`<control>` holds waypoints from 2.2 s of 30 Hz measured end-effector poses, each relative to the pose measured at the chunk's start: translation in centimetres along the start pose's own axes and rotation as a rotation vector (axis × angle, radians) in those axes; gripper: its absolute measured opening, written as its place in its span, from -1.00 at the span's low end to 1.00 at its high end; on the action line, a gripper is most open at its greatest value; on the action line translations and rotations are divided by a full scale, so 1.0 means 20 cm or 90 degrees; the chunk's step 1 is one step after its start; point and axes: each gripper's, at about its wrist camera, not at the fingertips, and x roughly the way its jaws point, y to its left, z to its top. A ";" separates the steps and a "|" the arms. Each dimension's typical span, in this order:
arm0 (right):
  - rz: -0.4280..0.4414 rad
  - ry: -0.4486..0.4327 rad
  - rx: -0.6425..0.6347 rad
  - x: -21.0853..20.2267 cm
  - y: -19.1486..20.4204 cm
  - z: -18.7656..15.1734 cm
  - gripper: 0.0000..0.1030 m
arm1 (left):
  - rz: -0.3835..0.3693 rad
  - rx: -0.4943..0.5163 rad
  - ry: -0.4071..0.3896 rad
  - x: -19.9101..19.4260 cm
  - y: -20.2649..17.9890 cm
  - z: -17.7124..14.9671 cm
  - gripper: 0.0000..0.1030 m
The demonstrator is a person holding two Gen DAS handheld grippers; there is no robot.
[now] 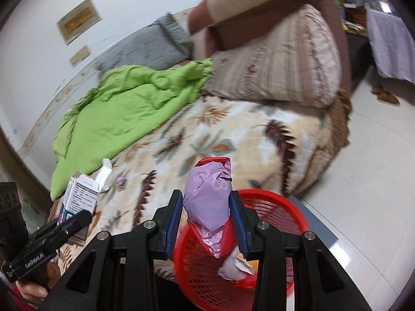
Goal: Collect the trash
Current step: 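Carry the medicine box and purple bag in both tools over the red basket, then open both tools to drop the box and bag into the red basket, then move both open tools back over the trash on the bed, then grasp the red snack bag with the left tool while the right tool grasps the pink tissue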
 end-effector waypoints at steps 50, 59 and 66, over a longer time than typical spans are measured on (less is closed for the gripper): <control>0.192 0.188 -0.185 0.88 1.03 -0.10 -0.04 | 0.310 -0.438 -0.024 -0.39 1.63 -0.29 0.28; 0.193 0.214 -0.174 1.18 1.16 -0.02 -0.04 | 0.354 -0.429 0.043 -0.07 1.83 -0.26 -0.17; 0.178 0.231 -0.198 1.52 1.33 0.02 -0.04 | 0.384 -0.350 0.039 -0.04 1.78 -0.28 -0.35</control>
